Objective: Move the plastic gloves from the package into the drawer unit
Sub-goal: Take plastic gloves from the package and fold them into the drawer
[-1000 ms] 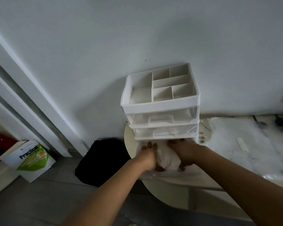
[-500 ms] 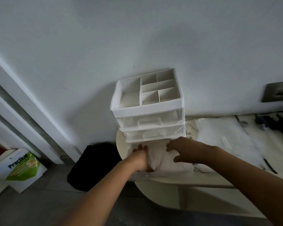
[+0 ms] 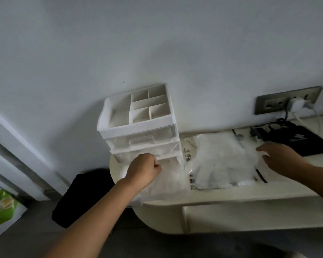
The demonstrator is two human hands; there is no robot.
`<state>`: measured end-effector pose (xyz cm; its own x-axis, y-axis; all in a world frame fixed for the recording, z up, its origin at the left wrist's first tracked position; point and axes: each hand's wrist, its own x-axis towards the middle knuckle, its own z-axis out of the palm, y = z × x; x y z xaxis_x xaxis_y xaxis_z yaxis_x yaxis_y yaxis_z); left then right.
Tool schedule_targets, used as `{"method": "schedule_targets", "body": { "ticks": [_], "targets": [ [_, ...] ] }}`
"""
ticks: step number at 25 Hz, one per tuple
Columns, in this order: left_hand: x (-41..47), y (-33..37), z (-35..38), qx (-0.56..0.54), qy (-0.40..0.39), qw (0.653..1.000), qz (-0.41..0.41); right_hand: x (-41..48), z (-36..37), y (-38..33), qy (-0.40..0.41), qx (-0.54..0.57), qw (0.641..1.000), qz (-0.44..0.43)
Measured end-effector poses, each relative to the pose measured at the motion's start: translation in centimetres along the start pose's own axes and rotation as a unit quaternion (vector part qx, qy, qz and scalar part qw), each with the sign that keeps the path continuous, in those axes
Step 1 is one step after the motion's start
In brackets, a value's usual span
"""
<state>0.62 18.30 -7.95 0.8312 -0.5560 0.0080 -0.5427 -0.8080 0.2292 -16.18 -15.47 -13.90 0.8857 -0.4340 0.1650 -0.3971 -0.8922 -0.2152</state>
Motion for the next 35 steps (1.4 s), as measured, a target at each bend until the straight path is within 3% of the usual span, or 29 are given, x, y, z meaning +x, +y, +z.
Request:
{"method": "schedule_targets", "body": {
  "ticks": [2,5,7,8,12,14,18,25,28,32,35],
  "targets": [
    [-0.4,4.0,0.0,-0.043,0.047,0.997,0.049,-0.8,0.3,1.3,-0.066,-0.034,0.997,0.005],
    [-0.1,9.2,1.8,-0.116,0.044,0.986,0.113,-1.7,0.4,1.4,-0.149,-0.018,0.985,-0.087],
    [0.5,12.2,3.9,-0.152,0.0,0.98,0.129,-2.4,-0.6,1.4,-0.148,-0.051,0.977,-0.143],
    [0.8,13.2,5.1,-0.152,-0.032,0.979,0.132,-2.8,-1.0,1.1,-0.117,-0.048,0.983,-0.135],
    [1.1,15.5,10.0,-0.062,-0.157,0.979,0.114,-2.5,0.2,1.2,-0.191,0.007,0.979,-0.075],
    [0.7,15.7,11.6,-0.056,-0.175,0.977,0.103,-2.3,0.6,0.9,-0.164,0.054,0.983,-0.057],
    [0.2,15.7,12.8,-0.065,-0.14,0.982,0.108,-2.5,0.3,0.1,-0.047,0.117,0.991,-0.044],
    [0.4,15.4,12.7,-0.071,-0.136,0.984,0.09,-2.0,-2.1,-0.1,-0.013,0.123,0.992,-0.009],
    [0.6,15.3,12.6,-0.067,-0.135,0.985,0.088,-1.8,-4.5,0.1,0.042,0.173,0.984,0.009],
    [0.9,15.5,12.4,-0.065,-0.14,0.985,0.075,-0.9,-8.3,0.1,0.125,0.315,0.941,0.023],
    [1.2,15.9,11.6,-0.094,-0.135,0.983,0.078,-0.8,-10.9,-0.2,0.151,0.491,0.858,0.005]
  ]
}}
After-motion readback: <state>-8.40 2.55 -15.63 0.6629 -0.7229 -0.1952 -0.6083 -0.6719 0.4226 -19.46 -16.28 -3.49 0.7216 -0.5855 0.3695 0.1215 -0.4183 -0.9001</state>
